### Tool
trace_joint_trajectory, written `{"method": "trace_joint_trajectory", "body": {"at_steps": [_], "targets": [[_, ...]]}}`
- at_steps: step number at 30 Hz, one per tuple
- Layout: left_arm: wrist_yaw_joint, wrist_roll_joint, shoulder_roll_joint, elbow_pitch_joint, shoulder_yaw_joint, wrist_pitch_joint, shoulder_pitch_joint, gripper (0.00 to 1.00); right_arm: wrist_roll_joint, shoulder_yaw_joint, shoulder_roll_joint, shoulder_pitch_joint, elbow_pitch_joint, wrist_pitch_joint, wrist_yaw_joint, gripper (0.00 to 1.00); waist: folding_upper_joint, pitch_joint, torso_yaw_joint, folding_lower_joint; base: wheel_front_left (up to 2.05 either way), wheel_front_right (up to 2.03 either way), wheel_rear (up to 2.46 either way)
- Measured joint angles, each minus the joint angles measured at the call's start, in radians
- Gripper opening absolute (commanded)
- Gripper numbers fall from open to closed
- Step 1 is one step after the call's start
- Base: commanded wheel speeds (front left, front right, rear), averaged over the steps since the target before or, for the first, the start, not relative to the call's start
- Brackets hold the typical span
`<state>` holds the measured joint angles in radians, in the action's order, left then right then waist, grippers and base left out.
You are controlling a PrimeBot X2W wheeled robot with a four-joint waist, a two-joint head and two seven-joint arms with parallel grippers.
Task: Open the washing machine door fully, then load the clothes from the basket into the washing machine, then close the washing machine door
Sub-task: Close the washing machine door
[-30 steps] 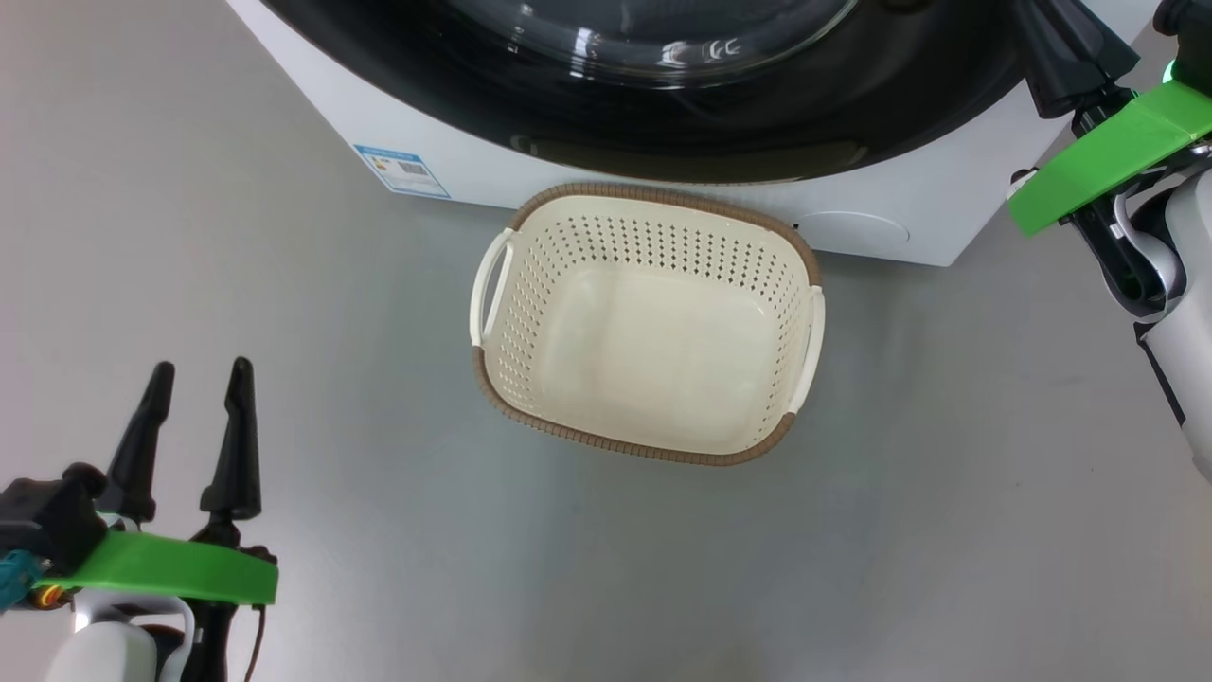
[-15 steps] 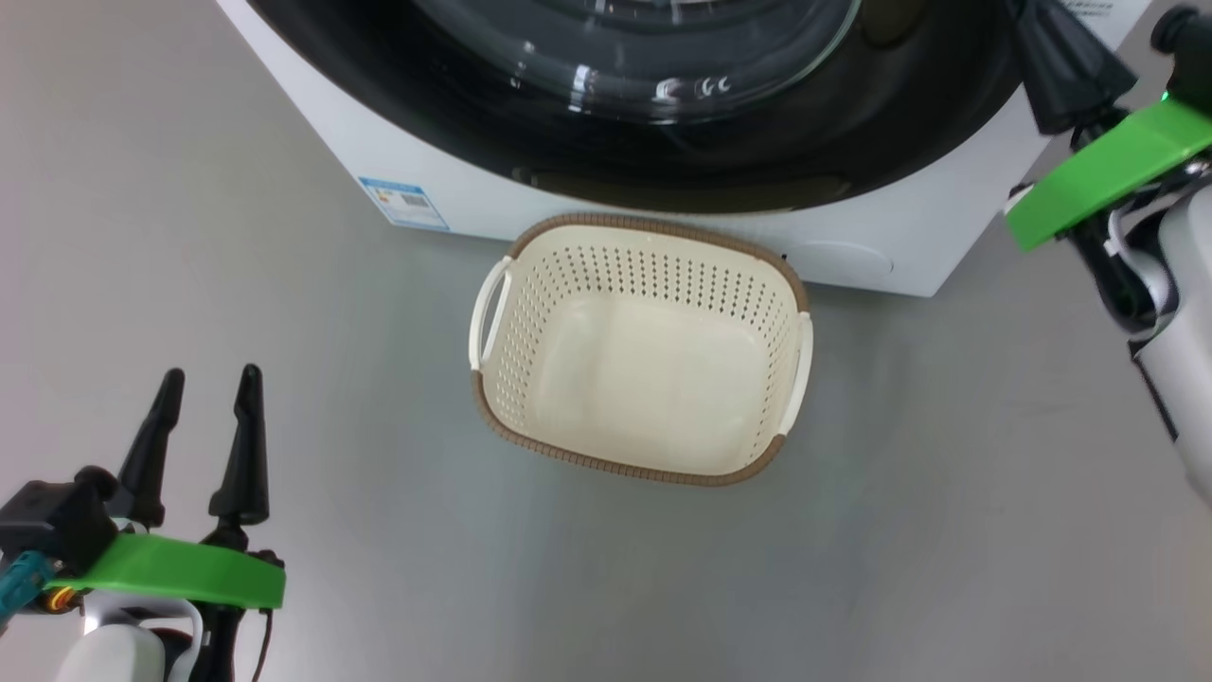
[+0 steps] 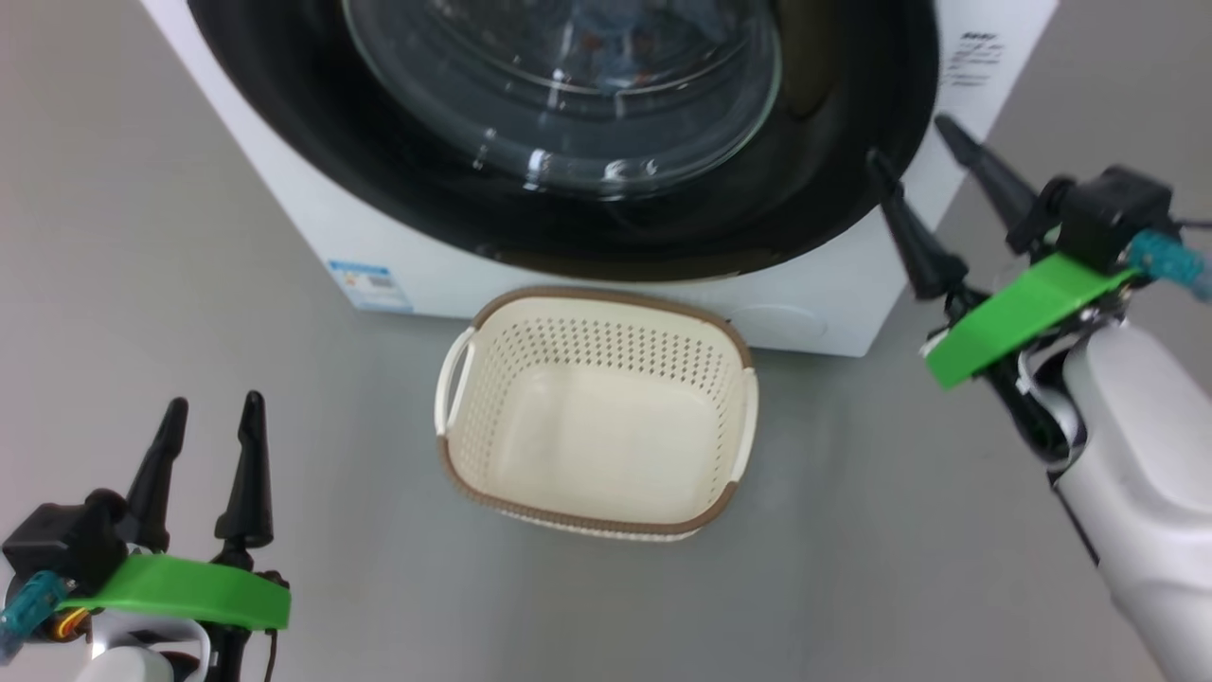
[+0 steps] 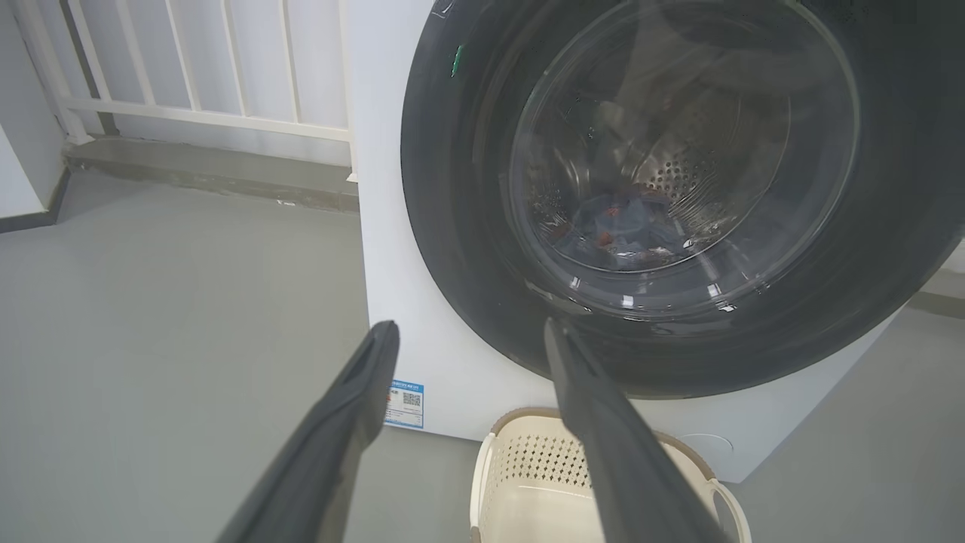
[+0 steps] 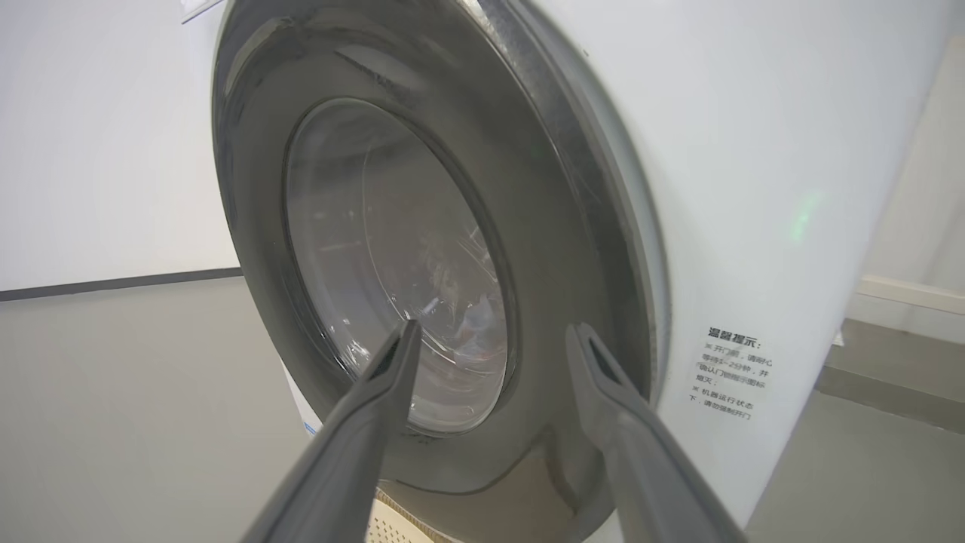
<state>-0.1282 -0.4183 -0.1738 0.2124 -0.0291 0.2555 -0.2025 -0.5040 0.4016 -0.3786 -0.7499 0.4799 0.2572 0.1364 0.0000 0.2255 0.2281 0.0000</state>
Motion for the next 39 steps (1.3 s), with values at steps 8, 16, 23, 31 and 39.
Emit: {"method": "trace_joint_trajectory", "body": {"at_steps": [8, 16, 23, 31, 39], "targets": [[0.0, 0.002, 0.001, 0.01, -0.004, 0.0, 0.038, 1.0, -0.009, -0.001, 0.028, 0.154, -0.052, 0.0, 0.0, 1.0, 0.0, -0.079, -0.075, 0.0, 0.0, 0.0, 0.0], [0.0, 0.012, 0.007, 0.011, 0.006, 0.0, 0.075, 1.0, -0.013, -0.036, 0.039, 0.262, -0.112, 0.0, 0.0, 1.0, 0.0, -0.139, -0.154, 0.0, 0.0, 0.0, 0.0], [0.0, 0.027, 0.024, 0.008, 0.011, 0.0, 0.109, 1.0, -0.007, -0.084, 0.056, 0.358, -0.178, 0.0, 0.0, 1.0, 0.0, -0.182, -0.211, 0.0, 0.0, 0.0, 0.0], [0.0, 0.035, 0.042, -0.02, 0.029, 0.0, 0.145, 1.0, 0.011, -0.12, 0.062, 0.463, -0.225, 0.0, 0.0, 1.0, 0.0, -0.216, -0.252, 0.0, 0.0, 0.0, 0.0], [0.0, 0.03, 0.046, -0.035, 0.028, 0.0, 0.167, 1.0, 0.03, -0.181, 0.074, 0.536, -0.256, 0.0, 0.0, 1.0, 0.0001, -0.231, -0.28, 0.0, 0.0, 0.0, 0.0]]}}
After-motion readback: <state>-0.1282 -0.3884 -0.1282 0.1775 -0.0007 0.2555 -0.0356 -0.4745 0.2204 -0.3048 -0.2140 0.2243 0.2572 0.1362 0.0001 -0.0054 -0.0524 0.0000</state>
